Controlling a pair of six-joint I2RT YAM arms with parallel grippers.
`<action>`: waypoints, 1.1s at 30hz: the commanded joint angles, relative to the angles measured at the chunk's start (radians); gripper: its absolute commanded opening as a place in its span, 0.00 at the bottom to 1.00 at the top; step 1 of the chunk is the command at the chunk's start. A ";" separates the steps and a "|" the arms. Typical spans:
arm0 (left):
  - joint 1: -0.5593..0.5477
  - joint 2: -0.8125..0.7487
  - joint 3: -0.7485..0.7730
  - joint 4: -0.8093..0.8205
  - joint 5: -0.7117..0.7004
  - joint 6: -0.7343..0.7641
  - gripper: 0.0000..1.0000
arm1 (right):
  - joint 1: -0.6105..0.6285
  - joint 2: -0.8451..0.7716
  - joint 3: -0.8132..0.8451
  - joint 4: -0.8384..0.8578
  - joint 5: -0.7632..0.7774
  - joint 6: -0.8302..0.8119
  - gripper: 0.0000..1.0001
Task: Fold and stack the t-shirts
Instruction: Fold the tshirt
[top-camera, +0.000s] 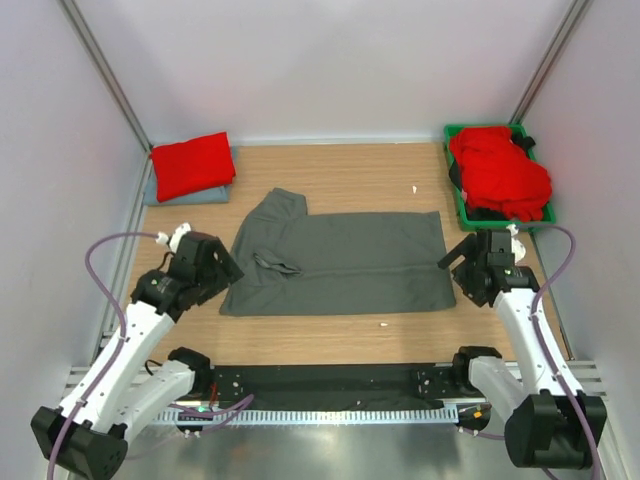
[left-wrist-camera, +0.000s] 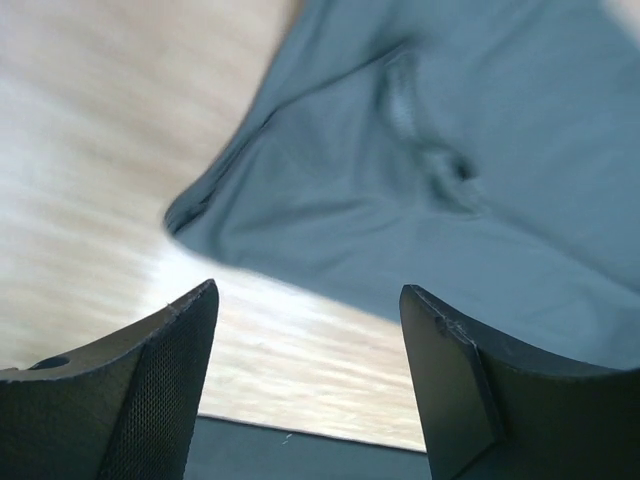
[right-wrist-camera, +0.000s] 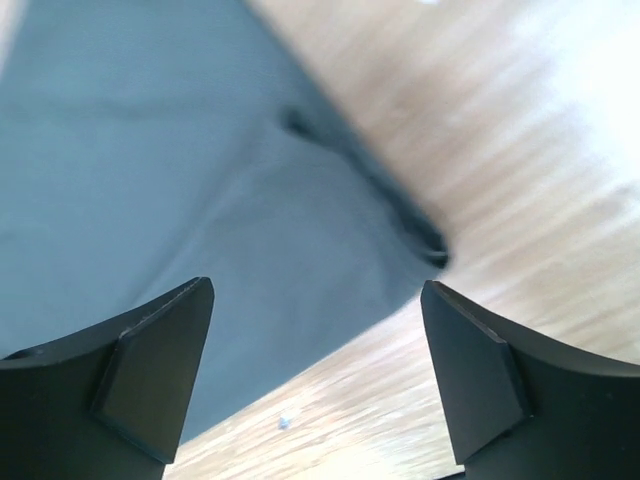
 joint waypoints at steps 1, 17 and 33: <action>-0.003 0.044 0.153 -0.047 -0.042 0.227 0.74 | 0.100 -0.040 0.103 0.027 -0.034 -0.010 0.90; -0.002 0.213 -0.115 0.355 0.102 0.097 0.21 | 0.928 0.851 0.824 0.185 0.000 -0.006 0.02; -0.002 0.257 -0.236 0.405 0.035 0.065 0.15 | 0.987 1.205 1.038 0.205 -0.128 0.023 0.02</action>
